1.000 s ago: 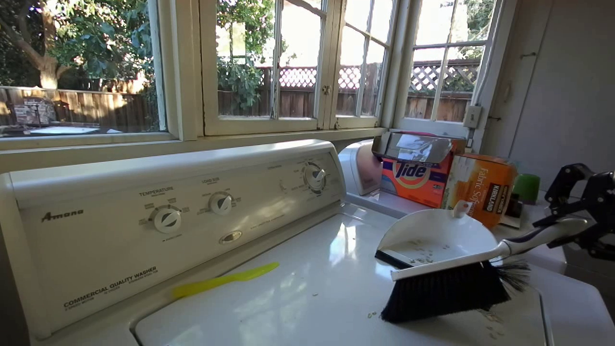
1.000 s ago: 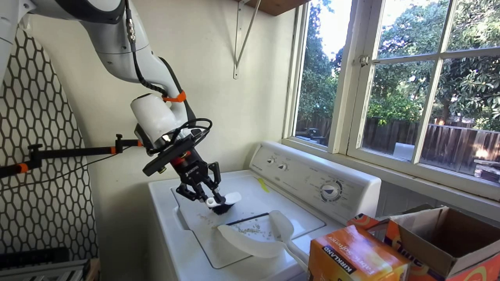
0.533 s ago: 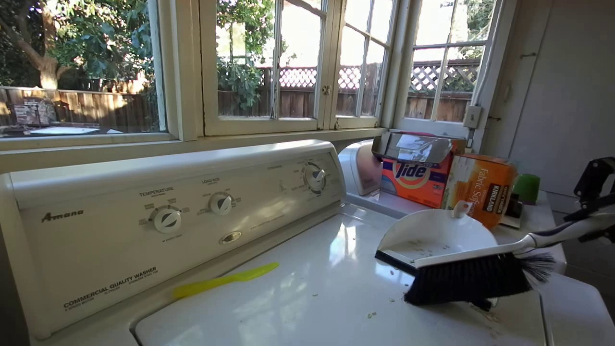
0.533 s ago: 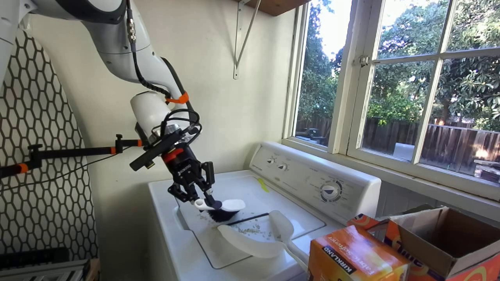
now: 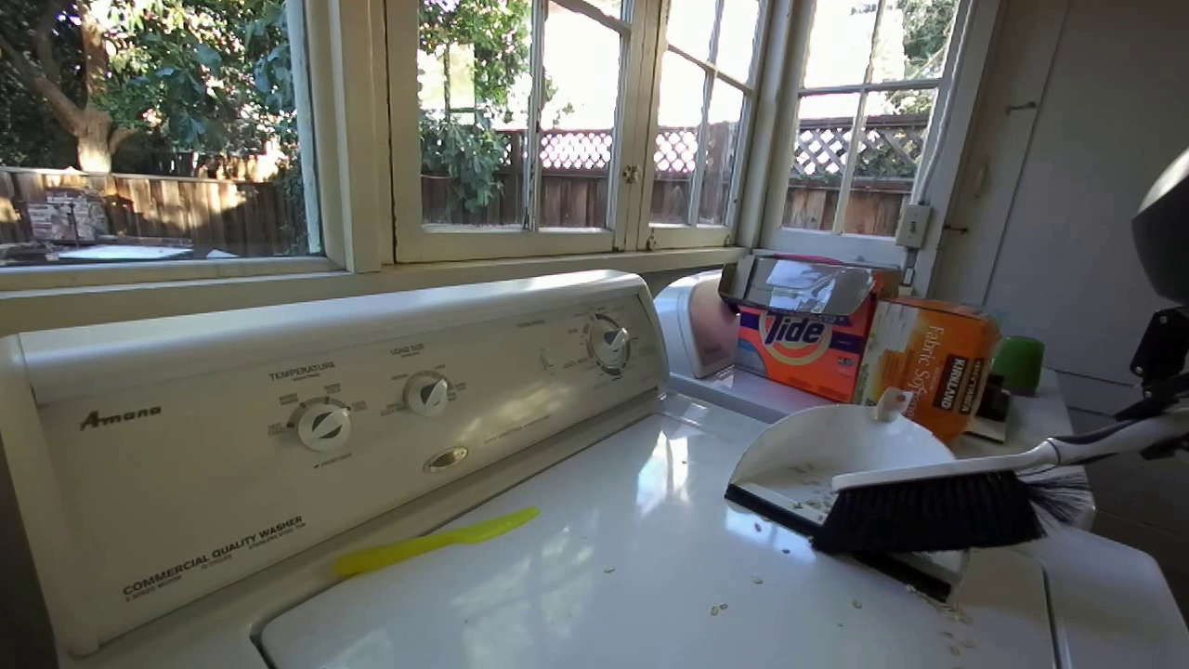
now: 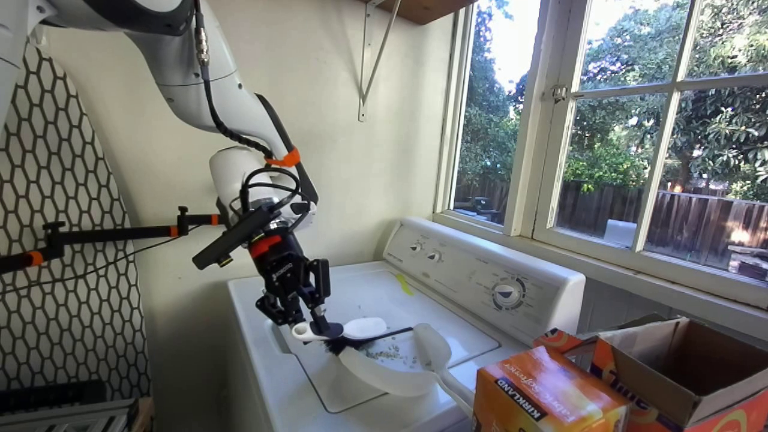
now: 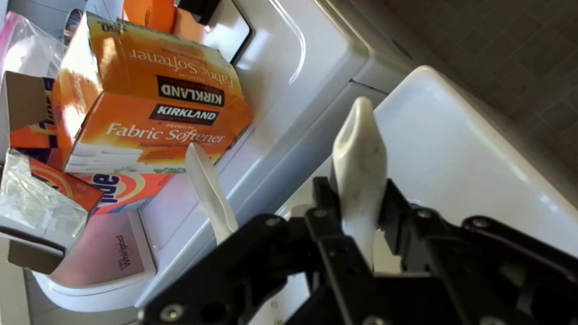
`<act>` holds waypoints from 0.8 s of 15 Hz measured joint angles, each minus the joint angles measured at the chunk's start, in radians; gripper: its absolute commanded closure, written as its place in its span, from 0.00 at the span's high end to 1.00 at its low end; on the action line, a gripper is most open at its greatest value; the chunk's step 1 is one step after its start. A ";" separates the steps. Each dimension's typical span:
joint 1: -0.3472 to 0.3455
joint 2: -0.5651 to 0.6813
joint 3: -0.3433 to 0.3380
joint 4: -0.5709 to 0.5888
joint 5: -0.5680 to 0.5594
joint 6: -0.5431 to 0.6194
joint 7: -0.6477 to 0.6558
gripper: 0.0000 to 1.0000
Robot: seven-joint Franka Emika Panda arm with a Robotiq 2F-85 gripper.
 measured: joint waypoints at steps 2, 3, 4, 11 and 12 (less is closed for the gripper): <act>0.066 0.000 -0.074 -0.007 0.000 0.000 0.014 0.07; 0.101 0.000 -0.110 -0.007 0.000 0.000 0.022 0.07; 0.137 0.000 -0.145 -0.007 0.000 0.000 0.032 0.07; 0.344 -0.002 -0.297 0.024 -0.025 0.000 0.084 0.07; 0.365 -0.004 -0.307 0.031 -0.036 0.000 0.090 0.07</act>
